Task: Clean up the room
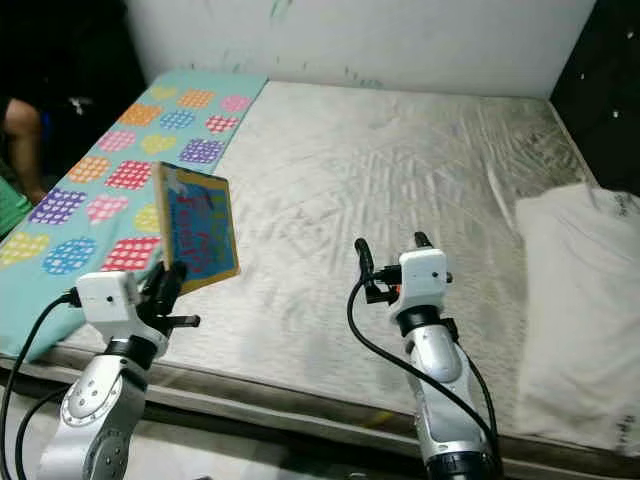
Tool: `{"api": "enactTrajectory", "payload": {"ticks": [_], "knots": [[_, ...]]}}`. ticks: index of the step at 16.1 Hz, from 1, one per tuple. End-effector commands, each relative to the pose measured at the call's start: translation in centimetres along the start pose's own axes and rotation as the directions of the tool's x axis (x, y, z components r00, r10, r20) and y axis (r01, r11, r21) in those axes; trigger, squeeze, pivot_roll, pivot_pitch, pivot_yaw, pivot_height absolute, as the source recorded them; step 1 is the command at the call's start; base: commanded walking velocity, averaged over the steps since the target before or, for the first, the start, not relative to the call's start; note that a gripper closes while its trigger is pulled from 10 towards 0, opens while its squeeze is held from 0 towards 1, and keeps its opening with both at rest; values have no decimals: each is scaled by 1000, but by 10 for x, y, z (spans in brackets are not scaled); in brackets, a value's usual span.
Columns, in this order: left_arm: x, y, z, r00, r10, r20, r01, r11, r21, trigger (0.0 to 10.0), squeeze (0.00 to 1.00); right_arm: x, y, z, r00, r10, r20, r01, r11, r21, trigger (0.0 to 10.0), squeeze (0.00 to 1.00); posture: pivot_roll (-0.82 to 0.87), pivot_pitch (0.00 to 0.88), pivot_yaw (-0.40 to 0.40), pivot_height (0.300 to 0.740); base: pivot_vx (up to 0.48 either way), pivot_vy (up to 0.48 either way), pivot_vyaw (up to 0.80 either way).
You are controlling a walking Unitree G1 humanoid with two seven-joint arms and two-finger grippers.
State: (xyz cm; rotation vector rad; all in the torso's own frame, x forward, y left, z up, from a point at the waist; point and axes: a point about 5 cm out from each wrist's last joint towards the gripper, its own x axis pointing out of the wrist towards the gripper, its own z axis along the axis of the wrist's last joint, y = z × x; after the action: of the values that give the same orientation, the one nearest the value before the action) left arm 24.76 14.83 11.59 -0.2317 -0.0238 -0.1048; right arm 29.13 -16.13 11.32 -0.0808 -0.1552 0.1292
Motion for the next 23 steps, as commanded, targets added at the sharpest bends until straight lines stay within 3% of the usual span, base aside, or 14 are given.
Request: {"api": "enactTrajectory", "payload": {"ticks": [1,8,16,23], "knots": [[2,-11,6,998,-48,32,49,999,-10,10000,0,-3,-9,-4,999,-34,-18,34,999,0,10000,0,-127,78,26,740,0,-480,0],[2,-13,6,998,-51,27,51,999,-16,10000,0,-4,-11,-5,999,-37,-23,38,999,4,10000,0,-129,83,24,740,0,-480,0],[2,-12,6,998,-45,33,46,998,-38,10000,0,-4,-13,-7,998,-45,-38,46,999,26,10000,0,-128,87,22,740,0,0,0],[2,-13,7,997,-58,44,60,998,-27,10000,0,-4,-13,-9,998,-41,-46,43,998,34,10000,0,-127,82,18,740,0,0,-629]]}}
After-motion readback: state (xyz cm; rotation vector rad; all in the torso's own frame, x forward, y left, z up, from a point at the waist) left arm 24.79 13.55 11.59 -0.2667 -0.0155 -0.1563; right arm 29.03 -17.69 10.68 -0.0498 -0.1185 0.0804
